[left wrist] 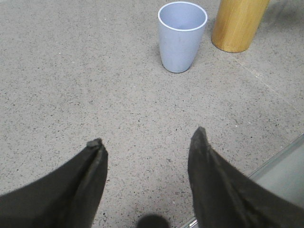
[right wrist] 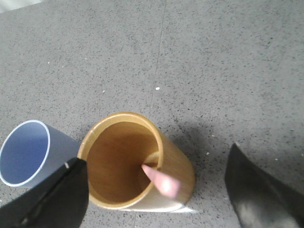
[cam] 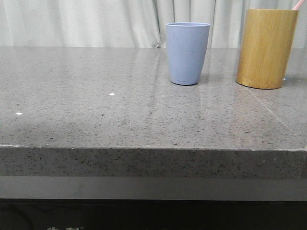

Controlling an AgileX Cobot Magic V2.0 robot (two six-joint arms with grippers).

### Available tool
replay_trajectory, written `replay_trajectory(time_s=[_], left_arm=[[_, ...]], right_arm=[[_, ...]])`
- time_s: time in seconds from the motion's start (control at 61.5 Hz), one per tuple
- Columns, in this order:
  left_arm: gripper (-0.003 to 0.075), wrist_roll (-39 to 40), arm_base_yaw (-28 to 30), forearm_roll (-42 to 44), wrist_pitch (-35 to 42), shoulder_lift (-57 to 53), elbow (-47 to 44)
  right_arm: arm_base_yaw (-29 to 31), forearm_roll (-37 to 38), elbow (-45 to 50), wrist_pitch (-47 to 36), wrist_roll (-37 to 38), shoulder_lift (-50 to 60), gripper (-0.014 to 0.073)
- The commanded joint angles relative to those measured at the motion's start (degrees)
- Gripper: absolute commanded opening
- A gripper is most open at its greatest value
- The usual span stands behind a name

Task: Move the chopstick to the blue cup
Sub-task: 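Move the right gripper over the bamboo cup and grasp the pink chopstick, then lift the pink chopstick out, carry it over the blue cup, release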

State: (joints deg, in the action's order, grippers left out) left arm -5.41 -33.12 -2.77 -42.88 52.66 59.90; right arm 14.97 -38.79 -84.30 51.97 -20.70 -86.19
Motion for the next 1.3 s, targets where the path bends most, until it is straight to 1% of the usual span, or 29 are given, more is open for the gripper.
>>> replay_trajectory(time_s=[0.0,0.098,0.211,0.39,0.781,1.025,1.171,1.285], left_arm=[[0.0388,0.5,0.0,-0.2,4.4,-0.7,1.6],[0.0388,0.5,0.0,-0.2,4.4,-0.7,1.6],[0.0388,0.5,0.0,-0.2,4.4,-0.7,1.6],[0.0388,0.5,0.0,-0.2,4.4,-0.7,1.6],[0.0388,0.5,0.0,-0.2,4.4,-0.7,1.6],[0.0388,0.5,0.0,-0.2,4.4,-0.7,1.6],[0.0388,0.5,0.0,-0.2,4.4,-0.7,1.6],[0.0388,0.5,0.0,-0.2,4.4,-0.7,1.6]], right_arm=[[0.4,-3.3,-2.7,-1.3,-1.4,0.7,0.0586],[0.4,-4.7,-2.7,-1.4,-2.8,0.1,0.0519],[0.4,-7.0,-2.7,-1.4,-4.1,-0.3,0.0404],[0.4,-7.3,-2.7,-1.3,-4.1,-0.4,0.0263],[0.4,-7.2,-2.7,0.2,-4.1,-0.4,0.0032],[0.4,-6.1,-3.9,0.7,-4.4,-0.3,-0.0061],[0.4,-5.7,-8.9,3.7,-4.8,0.3,-0.0060],[0.1,-4.3,-15.8,7.2,-6.7,2.0,-0.0060]])
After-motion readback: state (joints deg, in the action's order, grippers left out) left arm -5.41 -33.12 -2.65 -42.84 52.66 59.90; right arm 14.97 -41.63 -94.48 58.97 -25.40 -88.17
